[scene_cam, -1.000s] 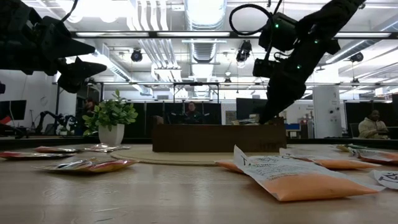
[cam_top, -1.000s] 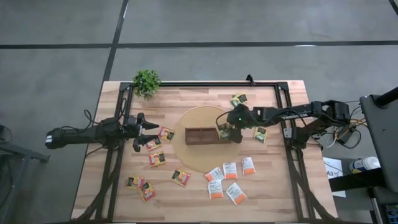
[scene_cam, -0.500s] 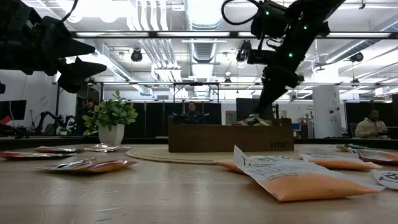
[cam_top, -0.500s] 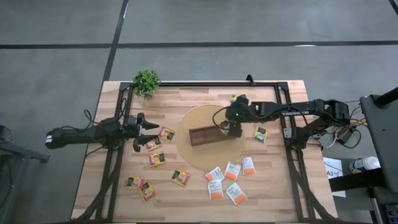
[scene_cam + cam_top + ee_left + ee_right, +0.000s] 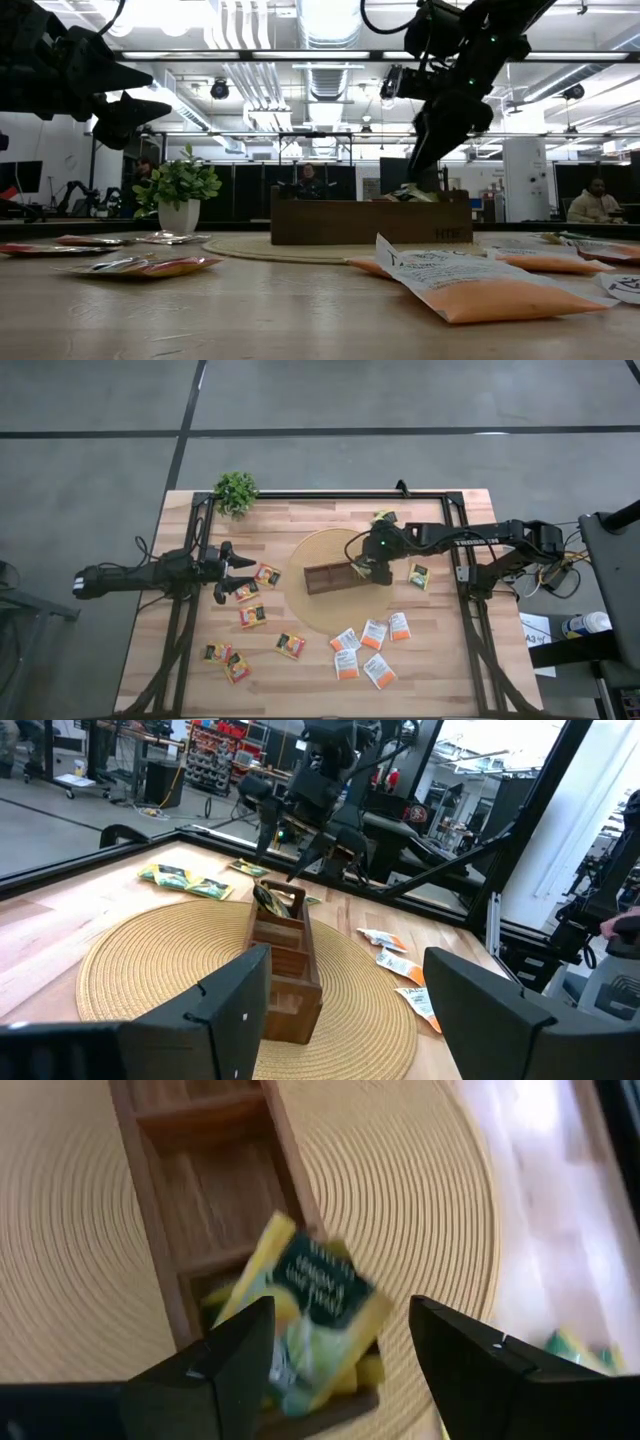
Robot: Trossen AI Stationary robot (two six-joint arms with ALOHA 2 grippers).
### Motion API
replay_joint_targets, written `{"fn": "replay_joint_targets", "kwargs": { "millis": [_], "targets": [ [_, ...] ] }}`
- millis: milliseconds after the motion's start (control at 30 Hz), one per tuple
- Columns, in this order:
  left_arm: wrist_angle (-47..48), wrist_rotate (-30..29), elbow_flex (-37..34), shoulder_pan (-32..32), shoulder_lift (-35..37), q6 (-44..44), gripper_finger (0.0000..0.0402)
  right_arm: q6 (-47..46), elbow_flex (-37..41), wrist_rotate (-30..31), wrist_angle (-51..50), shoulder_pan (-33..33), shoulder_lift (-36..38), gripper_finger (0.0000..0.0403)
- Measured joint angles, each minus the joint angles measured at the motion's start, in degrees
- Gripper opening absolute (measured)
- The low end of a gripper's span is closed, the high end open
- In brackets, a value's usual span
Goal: Pick & Place Tea
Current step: Put the yellow tea bag into the right section of the wooden organizer
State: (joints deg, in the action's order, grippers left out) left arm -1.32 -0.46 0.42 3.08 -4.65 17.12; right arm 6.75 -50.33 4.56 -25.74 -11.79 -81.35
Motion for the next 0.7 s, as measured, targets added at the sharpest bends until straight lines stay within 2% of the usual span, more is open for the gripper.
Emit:
{"fn": "replay_joint_targets", "kwargs": {
  "millis": [333,467,700],
  "targets": [
    [0.0,0.0,0.0,0.0,0.0,0.0,0.0257,4.1,0.1,-0.7,-0.5,-1.8,0.1,0.0208],
    [0.0,0.0,0.0,0.0,0.0,0.0,0.0257,3.8,0.1,-6.1,-1.6,-5.1,0.1,0.0202],
    [0.0,0.0,0.0,0.0,0.0,0.0,0.0257,3.9,0.1,-12.0,-2.2,-8.4,-0.2,0.0181]
  ]
}}
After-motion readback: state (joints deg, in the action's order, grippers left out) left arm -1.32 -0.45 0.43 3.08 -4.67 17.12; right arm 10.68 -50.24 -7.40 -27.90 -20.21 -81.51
